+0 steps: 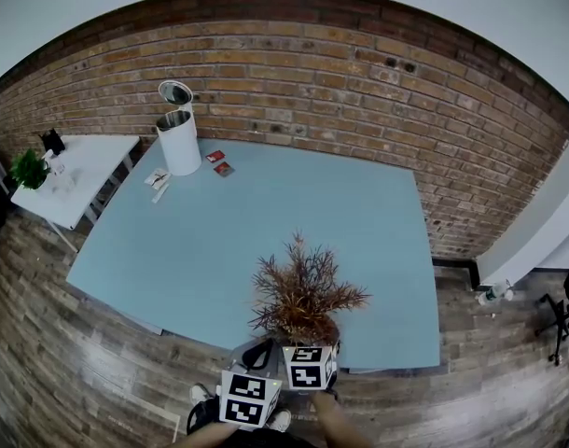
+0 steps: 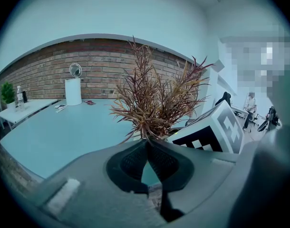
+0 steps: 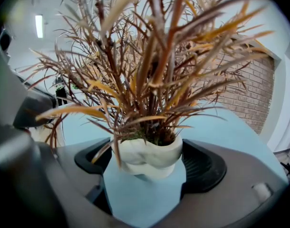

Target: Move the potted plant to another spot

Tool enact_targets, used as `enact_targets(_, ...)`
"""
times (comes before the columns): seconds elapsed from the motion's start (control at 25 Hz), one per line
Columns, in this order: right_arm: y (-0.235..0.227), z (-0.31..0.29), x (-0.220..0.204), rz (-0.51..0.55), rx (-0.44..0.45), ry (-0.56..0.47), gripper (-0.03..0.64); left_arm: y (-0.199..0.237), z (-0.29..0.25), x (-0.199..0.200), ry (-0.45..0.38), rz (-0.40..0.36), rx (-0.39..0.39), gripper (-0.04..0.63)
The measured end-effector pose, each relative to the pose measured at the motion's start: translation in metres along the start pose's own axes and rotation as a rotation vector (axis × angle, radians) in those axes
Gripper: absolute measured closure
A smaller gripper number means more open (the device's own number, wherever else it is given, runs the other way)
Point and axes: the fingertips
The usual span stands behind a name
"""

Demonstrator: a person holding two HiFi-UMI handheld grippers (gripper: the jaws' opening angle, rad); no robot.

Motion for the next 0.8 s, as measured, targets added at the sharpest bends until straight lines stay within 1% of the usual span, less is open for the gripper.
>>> enact_targets(0.36, -0.014, 0.006, -0.003, 0.010, 0.010, 0.007, 0.156, -0.015, -0.004, 0.001, 0.010, 0.008, -0.001, 0.597)
enact_targets(0.56, -0.013, 0.005, -0.004, 0.005, 0.017, 0.011, 0.156, -0.013, 0.000, -0.002, 0.018, 0.009, 0.005, 0.597)
enact_targets(0.8, -0.013, 0.011, -0.002, -0.017, 0.000, -0.012, 0.160, -0.009, 0.006, -0.006, 0.022, 0.011, 0.002, 0.597)
Point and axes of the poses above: the fingertips, and each gripper's own axes: z backward along the fingers, y to its left, x out of its top, and after that the axes turned 11 degrees about y, right-handed
